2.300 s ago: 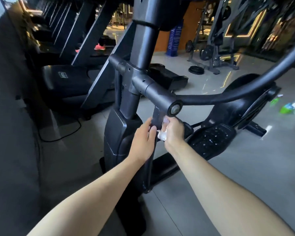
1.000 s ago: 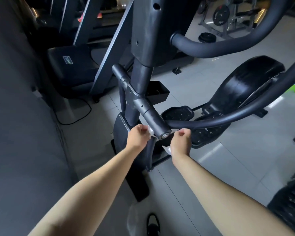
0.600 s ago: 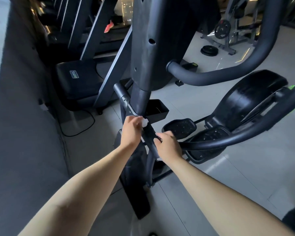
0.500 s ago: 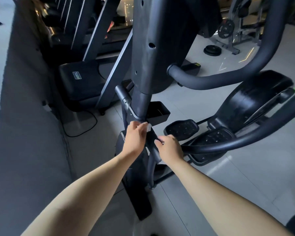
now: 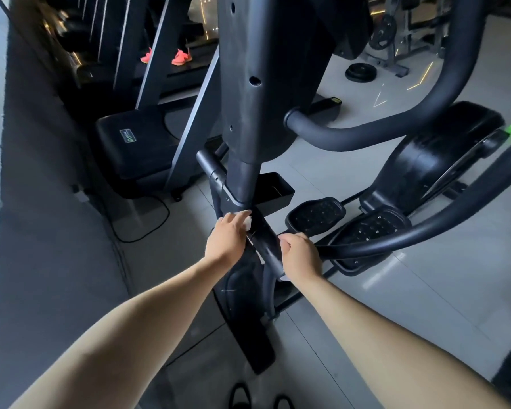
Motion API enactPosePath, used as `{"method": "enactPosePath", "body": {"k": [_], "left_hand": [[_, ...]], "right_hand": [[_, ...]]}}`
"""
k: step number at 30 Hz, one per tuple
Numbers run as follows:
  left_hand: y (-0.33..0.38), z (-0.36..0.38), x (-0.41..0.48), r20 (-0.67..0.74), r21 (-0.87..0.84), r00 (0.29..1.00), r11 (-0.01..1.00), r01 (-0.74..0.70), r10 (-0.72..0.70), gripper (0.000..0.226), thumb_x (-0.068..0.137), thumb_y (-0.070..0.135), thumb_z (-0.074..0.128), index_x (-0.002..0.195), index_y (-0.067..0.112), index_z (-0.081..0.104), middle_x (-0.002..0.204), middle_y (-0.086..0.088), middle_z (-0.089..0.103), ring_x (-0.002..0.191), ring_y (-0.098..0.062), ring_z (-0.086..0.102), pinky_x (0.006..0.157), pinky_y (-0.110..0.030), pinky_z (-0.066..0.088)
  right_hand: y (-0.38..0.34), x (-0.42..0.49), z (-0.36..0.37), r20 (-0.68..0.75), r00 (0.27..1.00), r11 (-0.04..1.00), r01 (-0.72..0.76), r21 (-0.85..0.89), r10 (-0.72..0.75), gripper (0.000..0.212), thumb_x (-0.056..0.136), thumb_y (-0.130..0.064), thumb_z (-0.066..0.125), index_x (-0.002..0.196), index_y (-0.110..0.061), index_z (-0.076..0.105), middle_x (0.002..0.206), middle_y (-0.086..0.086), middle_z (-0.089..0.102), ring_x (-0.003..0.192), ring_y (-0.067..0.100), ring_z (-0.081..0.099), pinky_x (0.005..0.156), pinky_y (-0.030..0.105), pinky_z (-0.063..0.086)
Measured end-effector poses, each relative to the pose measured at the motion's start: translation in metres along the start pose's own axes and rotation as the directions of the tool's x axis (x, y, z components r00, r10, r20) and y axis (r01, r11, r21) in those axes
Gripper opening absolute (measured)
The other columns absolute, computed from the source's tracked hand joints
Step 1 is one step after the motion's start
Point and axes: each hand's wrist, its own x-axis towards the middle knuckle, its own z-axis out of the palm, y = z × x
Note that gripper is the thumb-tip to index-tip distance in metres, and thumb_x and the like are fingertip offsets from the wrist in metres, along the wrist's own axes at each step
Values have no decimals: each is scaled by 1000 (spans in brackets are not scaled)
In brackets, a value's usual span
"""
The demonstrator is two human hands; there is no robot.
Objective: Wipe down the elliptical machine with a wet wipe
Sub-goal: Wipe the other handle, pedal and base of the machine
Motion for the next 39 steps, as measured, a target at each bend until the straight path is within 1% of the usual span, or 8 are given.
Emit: {"method": "enactPosePath", "body": {"k": [4,10,13,16,24,27,33,39], "left_hand": [[10,9,-25,-1,-170,996,982,-86,87,45,106,12,43,148,25,52,121,-2,59,110,-20,58,91,-21,41],[20,7,-46,111,-216,956,946,-242,270,33,108,22,45,139,28,55,115,4,60,99,-14,60,83,-20,43],[13,-3,-33,130,-283,978,951,-123,165,16,106,24,42,113,35,53,112,14,63,97,-8,60,81,-25,46],[7,-5,-20,117,-272,993,962,24,8,14,103,23,46,107,29,58,111,9,65,99,-12,61,83,-27,45],[25,9,-49,228,-223,854,879,-421,467,24,108,31,45,123,26,63,116,5,62,98,-17,64,90,-31,49],[27,9,-43,243,-174,878,909,-379,412,24,106,37,43,120,32,62,117,8,61,96,-17,64,84,-38,53],[16,-2,-37,171,-324,982,946,-18,77,18,102,25,45,102,41,54,111,8,64,92,-12,63,76,-29,44],[36,11,-72,192,-341,950,924,-172,248,19,105,27,47,118,29,60,116,11,59,96,-9,58,85,-28,46]], "right_hand": [[0,-5,3,-20,999,995,-36,91,38,33,105,-16,43,124,-15,70,123,7,61,110,27,61,95,40,51],[-5,-12,5,-67,994,994,-81,79,87,35,105,-16,45,130,-22,69,128,1,66,114,24,62,94,38,52],[-7,-13,3,-47,987,978,-143,153,152,34,103,-13,46,125,-22,71,119,0,71,103,21,64,83,31,53],[-6,-19,-3,-23,981,954,-179,239,190,34,103,-11,48,122,-25,73,114,-4,72,92,15,62,67,20,46],[-2,-45,0,-177,951,951,-212,224,254,22,102,-16,54,106,-23,75,109,-6,64,96,19,62,79,32,50],[-3,-52,-1,-152,951,947,-230,226,268,26,103,-18,52,115,-22,75,115,-2,71,102,21,65,81,30,50],[-12,-58,-9,-70,950,934,-284,215,304,38,101,-11,48,130,-21,70,130,0,69,107,22,67,87,29,54],[-15,-68,-15,-30,956,950,-286,129,291,44,100,-8,45,137,-24,64,140,0,63,123,24,62,100,34,51]]}}
